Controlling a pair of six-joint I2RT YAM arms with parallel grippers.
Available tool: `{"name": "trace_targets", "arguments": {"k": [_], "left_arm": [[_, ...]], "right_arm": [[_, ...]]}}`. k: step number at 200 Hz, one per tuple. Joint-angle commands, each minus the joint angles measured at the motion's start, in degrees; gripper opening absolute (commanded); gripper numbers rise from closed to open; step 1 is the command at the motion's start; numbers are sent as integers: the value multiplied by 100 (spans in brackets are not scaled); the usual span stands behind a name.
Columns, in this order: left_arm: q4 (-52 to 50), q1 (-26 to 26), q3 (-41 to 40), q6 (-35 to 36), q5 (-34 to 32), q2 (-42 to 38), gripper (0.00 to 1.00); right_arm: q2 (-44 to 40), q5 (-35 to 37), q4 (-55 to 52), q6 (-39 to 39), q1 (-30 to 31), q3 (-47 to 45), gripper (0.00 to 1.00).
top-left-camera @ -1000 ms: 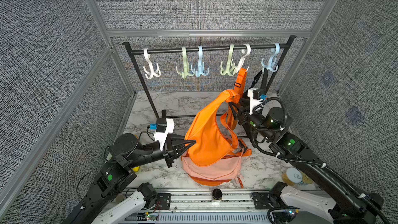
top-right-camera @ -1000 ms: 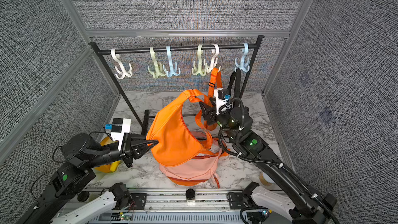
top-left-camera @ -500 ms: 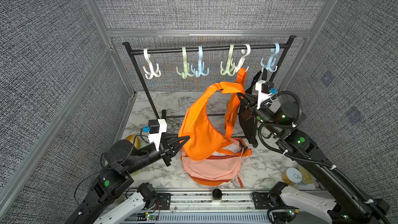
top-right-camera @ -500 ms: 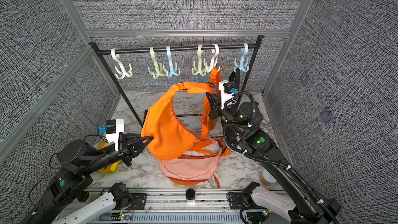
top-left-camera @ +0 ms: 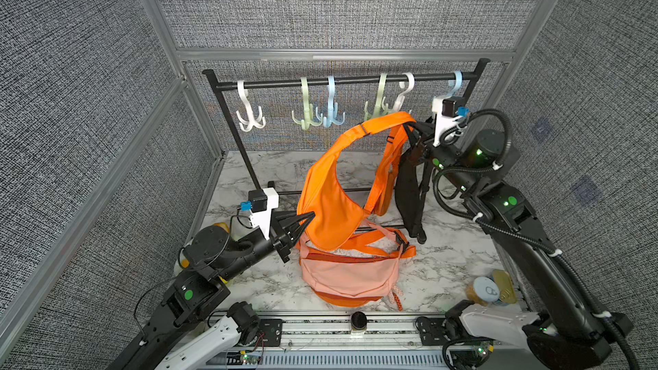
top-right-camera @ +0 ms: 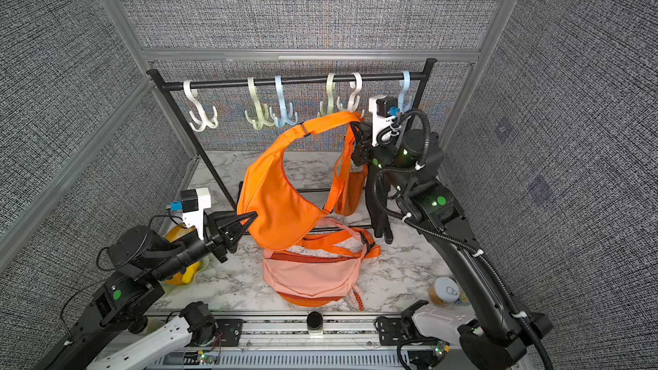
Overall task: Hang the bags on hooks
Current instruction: Hang the bag on the hook.
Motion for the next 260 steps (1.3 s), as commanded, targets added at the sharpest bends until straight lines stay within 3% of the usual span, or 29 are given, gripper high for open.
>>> {"name": "trace_targets", "arguments": {"k": [1,182,260], "left_arm": [[633,-2,-23,-136,18,75,0],[1091,-6,-357,-623,-114,343,0],[1333,-8,-688,-958,-152,425,0]], "right_arm": [[367,-213,-618,-21,-86,515,1],[1825,-518,-1823,-161,-351,1963,1],[2047,-624,-2225,-301,-351,2058,2]]}}
